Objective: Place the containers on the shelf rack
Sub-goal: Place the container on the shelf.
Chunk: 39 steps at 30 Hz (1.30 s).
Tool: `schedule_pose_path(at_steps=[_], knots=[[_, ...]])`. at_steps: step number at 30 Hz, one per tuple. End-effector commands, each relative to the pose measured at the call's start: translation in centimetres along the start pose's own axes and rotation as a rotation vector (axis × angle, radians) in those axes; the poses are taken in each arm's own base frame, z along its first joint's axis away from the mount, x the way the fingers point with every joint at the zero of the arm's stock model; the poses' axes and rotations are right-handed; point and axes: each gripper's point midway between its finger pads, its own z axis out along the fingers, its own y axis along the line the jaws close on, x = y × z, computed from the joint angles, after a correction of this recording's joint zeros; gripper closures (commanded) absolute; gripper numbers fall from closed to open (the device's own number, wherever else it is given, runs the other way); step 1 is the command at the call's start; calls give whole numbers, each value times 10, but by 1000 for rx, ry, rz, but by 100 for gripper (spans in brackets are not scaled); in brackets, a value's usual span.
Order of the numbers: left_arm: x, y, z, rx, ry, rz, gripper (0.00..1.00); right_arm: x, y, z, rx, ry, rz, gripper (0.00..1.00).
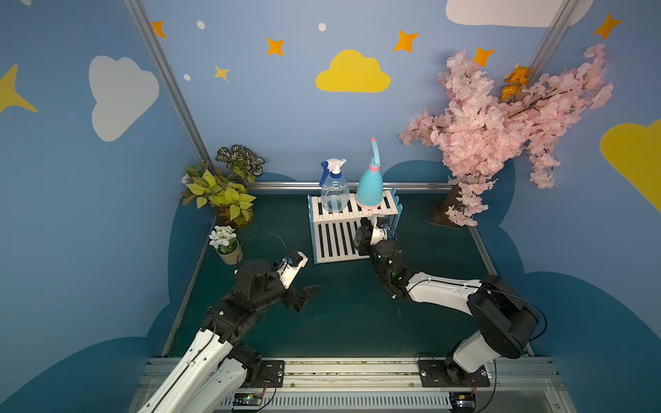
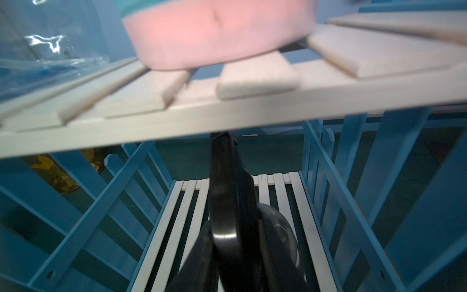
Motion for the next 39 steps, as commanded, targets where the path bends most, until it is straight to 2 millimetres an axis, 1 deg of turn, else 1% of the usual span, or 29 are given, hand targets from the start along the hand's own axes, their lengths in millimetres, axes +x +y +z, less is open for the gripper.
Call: schedule_pose_path(at_steps=[1,8,18,20,24,26,28,33,39], knots=[[-2,-7,1,38,-20,19,1,-12,4,7,-2,-32,22,70],[-2,-8,1,47,-23,19,1,-13,5,10,5,-36,7,65],[-1,-9,0,47,-21,17,0,-13,-1,16,24,-38,2,60],[-1,-9,1,45,-20,16,0,-14,-2,17,28,-39,2,58],[-1,-8,0,44,-19,18,0,-15,0,17,19,-39,-4,56],[-1,-8,1,44,-19,19,0,-15,1,17,12,-39,-6,54],[-1,-9,1,44,-19,19,0,-15,1,17,8,-38,-9,46],[0,-8,1,41,-16,18,0,-15,2,15,-4,-37,-14,36],[0,-7,1,37,-16,19,0,-15,6,9,-33,-24,-15,30]])
